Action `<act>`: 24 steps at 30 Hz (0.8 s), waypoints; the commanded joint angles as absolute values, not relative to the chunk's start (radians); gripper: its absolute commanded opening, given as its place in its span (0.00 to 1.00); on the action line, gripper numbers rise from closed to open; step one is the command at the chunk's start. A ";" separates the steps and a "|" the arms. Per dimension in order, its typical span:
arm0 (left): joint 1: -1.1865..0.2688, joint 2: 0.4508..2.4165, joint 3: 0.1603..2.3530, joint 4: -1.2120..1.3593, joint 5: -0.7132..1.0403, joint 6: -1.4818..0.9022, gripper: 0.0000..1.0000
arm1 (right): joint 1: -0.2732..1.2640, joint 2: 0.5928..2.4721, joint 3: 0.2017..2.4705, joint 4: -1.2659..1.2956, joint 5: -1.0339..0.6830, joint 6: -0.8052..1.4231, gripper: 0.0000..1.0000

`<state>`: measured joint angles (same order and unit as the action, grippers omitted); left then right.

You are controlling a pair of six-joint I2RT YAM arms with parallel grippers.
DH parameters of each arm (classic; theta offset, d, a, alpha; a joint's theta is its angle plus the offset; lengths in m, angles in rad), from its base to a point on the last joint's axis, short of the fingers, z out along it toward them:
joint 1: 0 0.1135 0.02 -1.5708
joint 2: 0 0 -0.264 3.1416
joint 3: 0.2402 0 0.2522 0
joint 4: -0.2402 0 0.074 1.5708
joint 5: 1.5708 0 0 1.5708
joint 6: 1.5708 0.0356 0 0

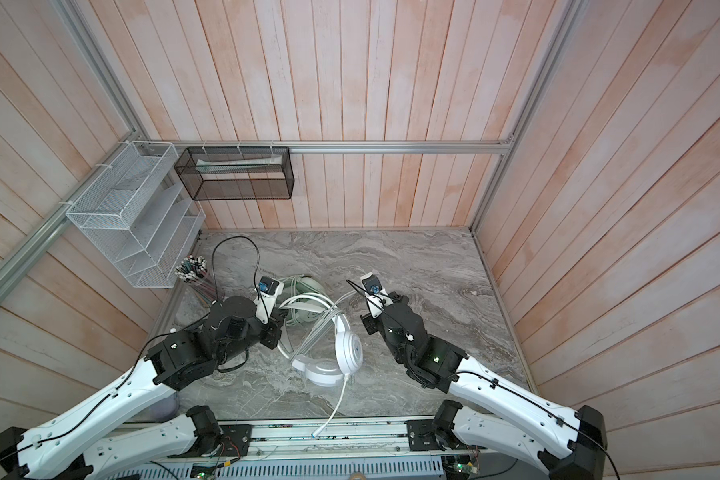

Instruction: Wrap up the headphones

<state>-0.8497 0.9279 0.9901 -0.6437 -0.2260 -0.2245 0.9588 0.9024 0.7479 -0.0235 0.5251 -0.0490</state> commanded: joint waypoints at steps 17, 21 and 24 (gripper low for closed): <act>-0.775 0.975 1.169 -0.716 -0.086 -0.401 0.00 | 0.944 0.885 0.634 0.102 0.393 0.092 0.06; -0.772 0.984 1.177 -0.719 -0.107 -0.399 0.00 | 0.943 0.869 0.620 0.082 0.437 0.116 0.13; -0.767 0.992 1.180 -0.721 -0.114 -0.396 0.00 | 0.944 0.862 0.608 0.068 0.444 0.142 0.19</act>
<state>-0.7753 0.9966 1.1271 -0.7895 -0.1135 -0.3527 0.9512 0.8764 0.6266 0.0925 0.4099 0.1013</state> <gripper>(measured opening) 0.079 0.178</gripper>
